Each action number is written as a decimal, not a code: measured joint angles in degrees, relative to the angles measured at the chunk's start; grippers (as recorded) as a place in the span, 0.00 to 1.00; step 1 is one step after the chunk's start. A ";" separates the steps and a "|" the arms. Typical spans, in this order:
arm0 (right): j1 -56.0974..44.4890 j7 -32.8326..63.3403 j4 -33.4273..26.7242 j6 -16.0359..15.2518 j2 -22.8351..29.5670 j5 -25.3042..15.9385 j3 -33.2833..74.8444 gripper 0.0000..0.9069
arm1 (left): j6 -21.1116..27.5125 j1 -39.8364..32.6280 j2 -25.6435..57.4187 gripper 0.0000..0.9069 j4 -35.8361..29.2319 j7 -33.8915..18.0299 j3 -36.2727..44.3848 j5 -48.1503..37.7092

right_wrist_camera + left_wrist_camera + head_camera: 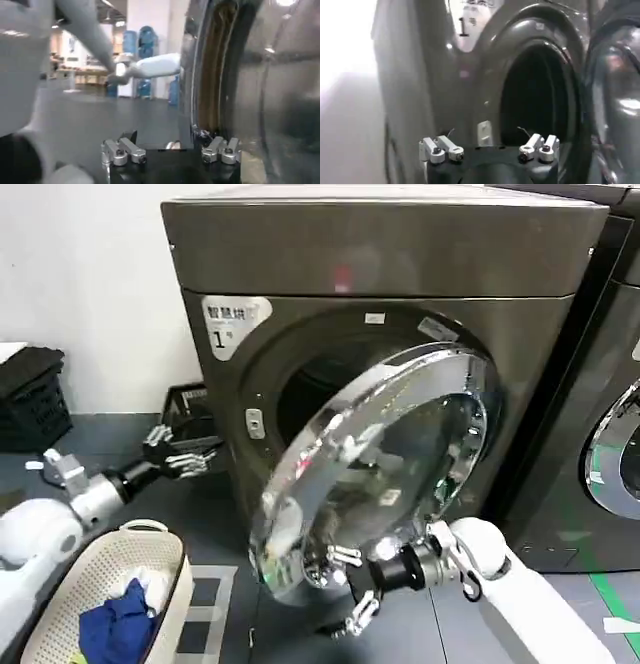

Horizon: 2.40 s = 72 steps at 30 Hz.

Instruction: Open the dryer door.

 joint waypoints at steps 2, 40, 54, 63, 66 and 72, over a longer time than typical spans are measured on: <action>-1.11 -0.13 0.71 0.80 -0.52 -0.04 0.96 1.00 | -0.59 -2.51 0.20 1.00 0.57 0.55 3.32 -0.36; -34.37 6.11 0.81 14.85 14.56 -3.84 59.79 1.00 | -1.46 -14.30 -13.63 1.00 2.72 12.87 27.44 3.14; -35.58 49.39 3.58 -1.35 16.61 -7.52 71.81 1.00 | -2.45 -17.60 -18.00 1.00 3.59 12.95 34.75 5.05; -35.18 63.28 5.21 -4.97 16.80 -8.06 75.56 1.00 | 0.37 -21.37 -21.37 1.00 3.32 7.47 41.17 1.36; -36.15 65.55 6.57 -5.60 16.98 -8.52 78.29 1.00 | 1.01 -22.41 -23.10 1.00 2.88 6.93 42.97 0.46; -38.13 71.22 10.69 -7.97 16.69 -8.77 84.49 1.00 | -1.73 -24.79 -26.52 1.00 4.48 5.67 46.31 3.22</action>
